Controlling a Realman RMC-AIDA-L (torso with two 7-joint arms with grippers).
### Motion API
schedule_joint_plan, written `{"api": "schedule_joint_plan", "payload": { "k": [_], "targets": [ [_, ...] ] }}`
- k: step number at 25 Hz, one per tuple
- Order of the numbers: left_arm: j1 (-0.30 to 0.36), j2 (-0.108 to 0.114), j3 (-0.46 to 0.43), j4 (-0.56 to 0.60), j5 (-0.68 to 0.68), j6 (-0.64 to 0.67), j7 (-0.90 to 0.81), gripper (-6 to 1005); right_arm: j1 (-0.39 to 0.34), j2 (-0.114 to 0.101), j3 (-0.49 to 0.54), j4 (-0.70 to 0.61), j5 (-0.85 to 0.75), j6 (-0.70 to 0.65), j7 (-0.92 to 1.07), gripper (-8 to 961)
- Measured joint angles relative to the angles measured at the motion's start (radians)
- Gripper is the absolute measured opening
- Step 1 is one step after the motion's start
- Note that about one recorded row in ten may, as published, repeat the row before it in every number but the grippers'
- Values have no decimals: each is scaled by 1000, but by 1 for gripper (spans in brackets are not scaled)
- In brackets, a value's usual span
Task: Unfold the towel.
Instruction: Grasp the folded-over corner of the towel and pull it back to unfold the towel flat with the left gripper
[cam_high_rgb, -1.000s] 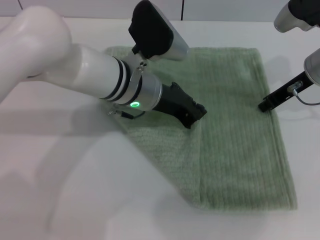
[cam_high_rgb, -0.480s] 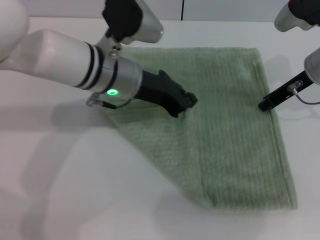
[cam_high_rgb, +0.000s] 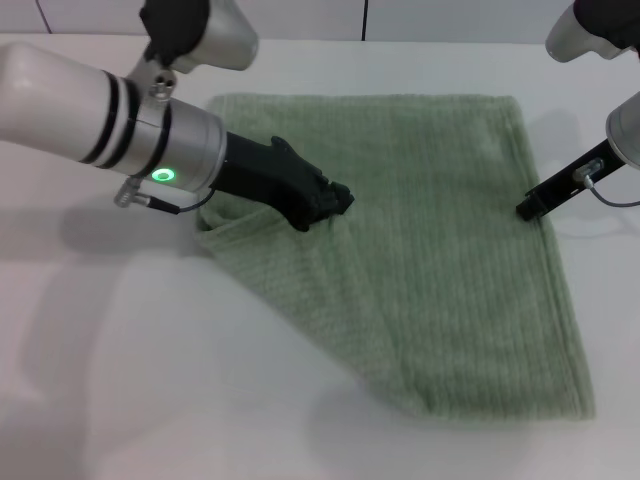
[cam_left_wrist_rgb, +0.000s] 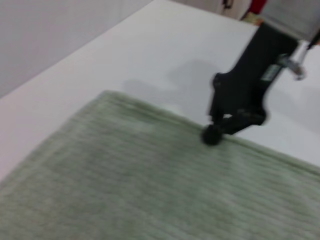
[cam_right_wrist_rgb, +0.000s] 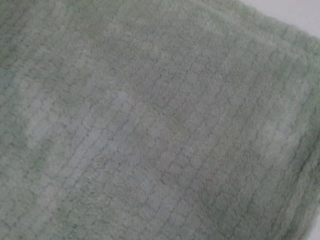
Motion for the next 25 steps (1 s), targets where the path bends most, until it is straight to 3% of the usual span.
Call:
{"api": "schedule_joint_plan", "payload": {
  "k": [4,16,25],
  "targets": [
    [7,-2,-64,15,-4,104,40,42,0,-1,0,1,0,3,0,-2],
    [47,4,-92,64,18,218,36,38,1,-3,0,1,-11,5,0,-1],
    [90,38,-144,96,21,311,37,55,2,-3,0,3,-12,5,0,-2]
  ]
}}
